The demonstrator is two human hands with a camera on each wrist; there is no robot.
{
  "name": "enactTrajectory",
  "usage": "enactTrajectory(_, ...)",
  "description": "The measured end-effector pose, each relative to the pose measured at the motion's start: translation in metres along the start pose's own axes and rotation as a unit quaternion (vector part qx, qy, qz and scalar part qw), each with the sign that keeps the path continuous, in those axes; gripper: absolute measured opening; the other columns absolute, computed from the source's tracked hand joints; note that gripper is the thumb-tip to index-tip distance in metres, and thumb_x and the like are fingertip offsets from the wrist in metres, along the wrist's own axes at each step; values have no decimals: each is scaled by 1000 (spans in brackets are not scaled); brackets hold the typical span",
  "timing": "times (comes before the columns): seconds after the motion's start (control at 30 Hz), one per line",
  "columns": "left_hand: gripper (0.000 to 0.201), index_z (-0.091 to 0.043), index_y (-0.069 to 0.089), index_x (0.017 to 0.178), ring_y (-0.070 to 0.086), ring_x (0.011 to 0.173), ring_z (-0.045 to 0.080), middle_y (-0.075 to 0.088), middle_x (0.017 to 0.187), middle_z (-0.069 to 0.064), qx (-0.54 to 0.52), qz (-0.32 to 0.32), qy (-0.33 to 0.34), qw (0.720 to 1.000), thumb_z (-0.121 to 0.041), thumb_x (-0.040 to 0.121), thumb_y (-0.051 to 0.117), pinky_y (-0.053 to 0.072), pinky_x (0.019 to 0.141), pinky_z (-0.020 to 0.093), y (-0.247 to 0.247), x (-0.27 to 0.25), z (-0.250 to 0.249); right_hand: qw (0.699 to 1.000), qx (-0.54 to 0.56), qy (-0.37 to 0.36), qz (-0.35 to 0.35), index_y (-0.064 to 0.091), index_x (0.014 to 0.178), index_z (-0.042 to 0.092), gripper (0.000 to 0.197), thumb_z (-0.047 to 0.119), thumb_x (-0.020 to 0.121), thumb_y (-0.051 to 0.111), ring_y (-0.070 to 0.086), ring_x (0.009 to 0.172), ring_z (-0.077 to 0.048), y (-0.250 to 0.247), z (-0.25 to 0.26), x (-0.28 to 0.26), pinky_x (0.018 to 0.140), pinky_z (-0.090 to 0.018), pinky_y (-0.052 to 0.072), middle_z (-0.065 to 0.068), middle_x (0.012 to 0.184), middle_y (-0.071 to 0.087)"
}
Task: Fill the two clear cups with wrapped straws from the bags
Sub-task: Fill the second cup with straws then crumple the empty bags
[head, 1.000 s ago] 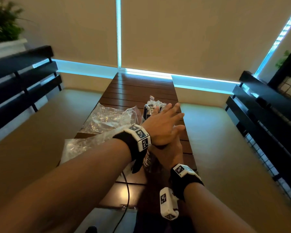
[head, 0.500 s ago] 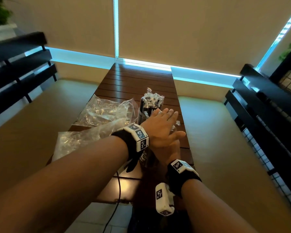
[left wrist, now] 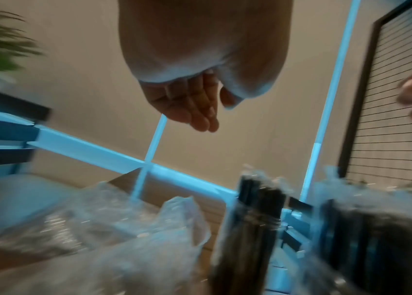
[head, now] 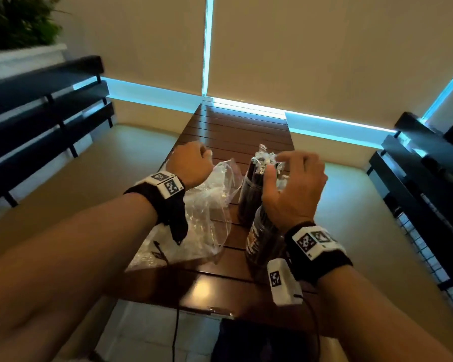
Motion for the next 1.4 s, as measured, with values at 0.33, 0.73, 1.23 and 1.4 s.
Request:
enactTrajectory(0.33, 47, 1, 55, 130, 59, 119, 31, 58, 134, 17, 204, 258, -276, 903, -27, 93, 54, 50, 91, 31, 0, -81, 202, 785, -58, 2, 617, 45, 138, 32, 46, 32, 92, 51, 53, 120, -30, 169, 61, -138, 101, -40, 45, -6, 137, 48)
enactTrajectory(0.73, 46, 6, 57, 125, 62, 110, 33, 63, 122, 18, -72, 250, -357, 897, -8, 84, 71, 53, 86, 34, 9, -80, 243, 827, -65, 433, 353, 42, 128, 13, 53, 16, 80, 66, 50, 113, -39, 165, 27, -179, 90, -38, 44, -18, 131, 42)
enactTrajectory(1.23, 8, -15, 46, 92, 50, 63, 22, 49, 72, 1, 119, -11, -24, 993, -14, 88, 52, 36, 54, 31, -128, -20, 139, 909, 31, 356, 215, 48, 97, 17, 20, 13, 84, 62, 54, 92, -28, 127, 55, -101, 75, -28, 38, -4, 107, 42)
enactTrajectory(1.4, 18, -26, 40, 90, 44, 62, 18, 46, 83, -6, 247, -29, 195, 949, -23, 89, 57, 37, 57, 30, -131, -33, 62, 989, 41, 90, 112, 45, 124, 23, 62, 20, 65, 66, 43, 119, -26, 105, 127, -27, 96, -41, 44, -4, 133, 33)
Point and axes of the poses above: each hand's wrist, its own x-axis towards the middle knuckle, its own y-axis out of the palm, z = x × y, the point moved 4 cm from there along x, towards the middle knuckle
